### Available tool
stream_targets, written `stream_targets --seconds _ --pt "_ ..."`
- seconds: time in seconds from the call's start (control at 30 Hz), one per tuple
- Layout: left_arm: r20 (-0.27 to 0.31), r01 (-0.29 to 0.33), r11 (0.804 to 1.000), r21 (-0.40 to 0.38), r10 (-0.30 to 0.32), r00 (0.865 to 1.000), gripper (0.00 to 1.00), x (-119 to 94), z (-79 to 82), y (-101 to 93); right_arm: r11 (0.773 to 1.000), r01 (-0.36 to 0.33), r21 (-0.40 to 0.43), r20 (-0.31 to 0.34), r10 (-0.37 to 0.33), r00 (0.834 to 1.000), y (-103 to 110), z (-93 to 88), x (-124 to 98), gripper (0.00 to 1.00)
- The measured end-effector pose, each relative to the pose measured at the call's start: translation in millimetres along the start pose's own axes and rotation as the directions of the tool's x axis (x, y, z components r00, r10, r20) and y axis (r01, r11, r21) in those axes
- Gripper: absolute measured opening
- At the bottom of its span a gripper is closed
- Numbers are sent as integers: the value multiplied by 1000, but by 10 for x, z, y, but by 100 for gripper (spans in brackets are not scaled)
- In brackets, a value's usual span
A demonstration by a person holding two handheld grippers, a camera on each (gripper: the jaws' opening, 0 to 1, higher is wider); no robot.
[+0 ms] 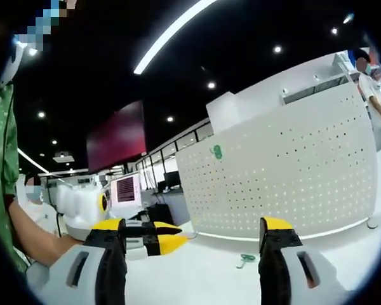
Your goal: Insert the hook assembly into the mounting plate slot until the hook locks in place.
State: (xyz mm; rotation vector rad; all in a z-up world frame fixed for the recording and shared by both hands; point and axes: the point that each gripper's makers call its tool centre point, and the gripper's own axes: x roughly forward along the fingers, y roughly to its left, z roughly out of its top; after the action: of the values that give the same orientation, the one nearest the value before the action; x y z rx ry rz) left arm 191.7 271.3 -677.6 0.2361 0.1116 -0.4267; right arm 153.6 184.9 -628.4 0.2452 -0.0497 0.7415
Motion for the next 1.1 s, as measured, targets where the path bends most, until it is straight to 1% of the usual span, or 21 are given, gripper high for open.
stream_targets --seconds 0.17,0.27,0.37,0.57,0.7,0.77,0.83,0.9,0.93,1.0,1.07,1.1 --pt "0 0 1000 -2 0 1000 17 -8 4 -2 1000 1 -28 -24 -2 1000 -100 10 58 86" --pt "2 -2 1000 -2 2 1000 17 -16 7 4 999 -1 -44 -30 0 1000 -162 44 126 85" --pt "1 -3 1000 -7 3 1000 17 -22 3 13 998 -15 -69 -50 11 999 -204 45 218 84" --pt "1 -5 1000 -15 5 1000 18 -42 10 20 994 -31 -100 -89 22 996 -319 -2 354 83" --pt "-3 0 1000 -28 0 1000 21 -61 4 27 993 -32 -109 -124 18 992 -447 -72 420 82" --pt "-25 14 999 -48 -15 1000 23 -73 -34 16 993 -32 -113 -141 16 990 -502 -105 438 82" --pt "-28 18 999 -42 -20 999 23 -86 -42 17 992 -33 -125 -158 13 987 -545 -140 449 82" --pt "-51 41 997 -62 -44 998 25 -102 -88 -25 991 -32 -130 -178 8 984 -606 -197 463 82" --pt "-57 53 997 -59 -56 997 26 -107 -99 -44 991 -32 -131 -188 7 982 -630 -227 469 82" --pt "-82 85 994 -68 -91 992 27 -125 -149 -111 991 -30 -132 -217 1 976 -698 -311 489 82" --pt "-98 117 990 -79 -125 987 29 -146 -182 -179 991 -34 -130 -234 3 972 -723 -360 507 82" --pt "-106 122 989 -88 -131 986 29 -164 -201 -192 990 -36 -134 -241 3 970 -735 -381 517 82"
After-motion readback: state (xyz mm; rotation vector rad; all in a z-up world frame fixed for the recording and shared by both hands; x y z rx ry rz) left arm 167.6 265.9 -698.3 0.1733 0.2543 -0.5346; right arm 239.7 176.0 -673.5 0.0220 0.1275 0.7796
